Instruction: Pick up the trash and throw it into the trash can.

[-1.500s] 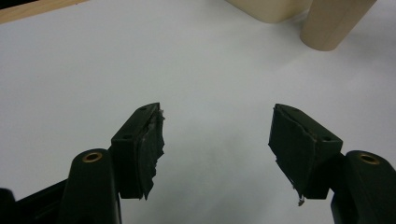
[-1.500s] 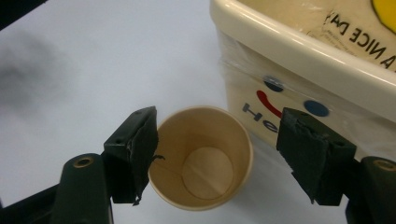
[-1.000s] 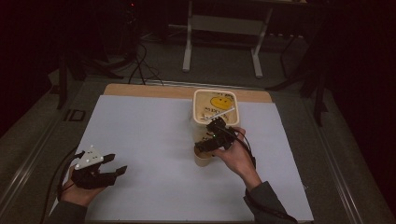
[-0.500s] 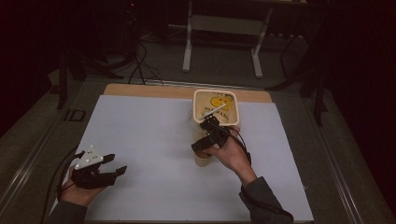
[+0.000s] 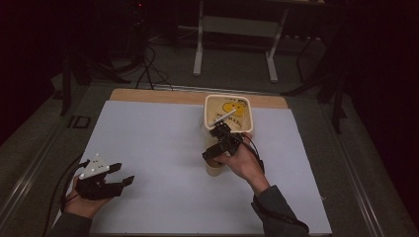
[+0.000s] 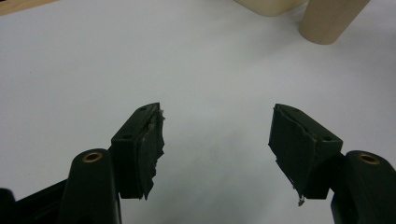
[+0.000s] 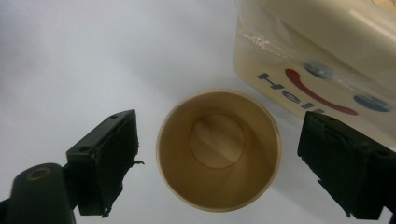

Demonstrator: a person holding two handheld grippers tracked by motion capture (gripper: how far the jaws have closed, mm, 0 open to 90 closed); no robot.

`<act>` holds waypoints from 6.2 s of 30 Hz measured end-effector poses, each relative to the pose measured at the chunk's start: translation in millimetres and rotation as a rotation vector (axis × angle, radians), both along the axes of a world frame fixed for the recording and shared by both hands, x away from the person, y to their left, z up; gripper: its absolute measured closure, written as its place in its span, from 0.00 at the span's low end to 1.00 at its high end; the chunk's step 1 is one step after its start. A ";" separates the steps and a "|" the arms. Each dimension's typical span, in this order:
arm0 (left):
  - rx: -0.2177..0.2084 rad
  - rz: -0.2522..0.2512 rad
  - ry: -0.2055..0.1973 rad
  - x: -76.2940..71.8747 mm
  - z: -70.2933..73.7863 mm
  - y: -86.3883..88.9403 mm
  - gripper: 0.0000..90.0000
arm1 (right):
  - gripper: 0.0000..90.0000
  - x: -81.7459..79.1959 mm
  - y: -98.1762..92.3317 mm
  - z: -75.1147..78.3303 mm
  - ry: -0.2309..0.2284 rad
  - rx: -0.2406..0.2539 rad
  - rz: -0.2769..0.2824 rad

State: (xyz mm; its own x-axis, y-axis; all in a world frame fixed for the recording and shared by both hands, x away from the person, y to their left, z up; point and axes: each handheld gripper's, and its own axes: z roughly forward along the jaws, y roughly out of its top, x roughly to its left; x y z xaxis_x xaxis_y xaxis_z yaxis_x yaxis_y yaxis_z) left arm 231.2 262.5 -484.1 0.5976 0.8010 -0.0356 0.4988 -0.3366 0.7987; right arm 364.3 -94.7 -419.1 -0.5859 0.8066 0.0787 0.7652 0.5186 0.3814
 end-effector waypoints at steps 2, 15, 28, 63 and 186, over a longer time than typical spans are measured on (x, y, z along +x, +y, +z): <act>0.002 -0.001 0.000 0.0 0.0 0.0 0.39 | 0.13 -0.9 0.4 -3.0 0.001 -0.001 -0.002; 0.001 -0.001 0.000 0.0 0.0 0.3 0.39 | 0.12 -3.7 4.0 -16.0 0.000 -0.033 -0.004; 0.001 -0.001 0.000 0.0 -0.1 0.3 0.39 | 0.15 -2.9 6.0 -28.0 0.016 -0.071 0.004; 0.002 0.000 0.000 -0.2 0.1 0.9 0.39 | 0.19 -0.9 5.7 24.9 0.013 -0.113 0.065; 0.001 -0.001 0.009 -0.8 -0.7 4.6 0.39 | 0.19 88.9 -40.7 140.7 -0.022 -0.062 -0.162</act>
State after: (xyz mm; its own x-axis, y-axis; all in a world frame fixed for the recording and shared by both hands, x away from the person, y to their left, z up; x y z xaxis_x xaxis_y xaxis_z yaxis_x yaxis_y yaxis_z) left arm 230.5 267.1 -484.8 0.5977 0.8007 -0.0407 0.5060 -0.3374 0.7938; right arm 453.2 -135.4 -278.3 -0.4492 0.8933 0.0145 0.8325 0.4125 0.3698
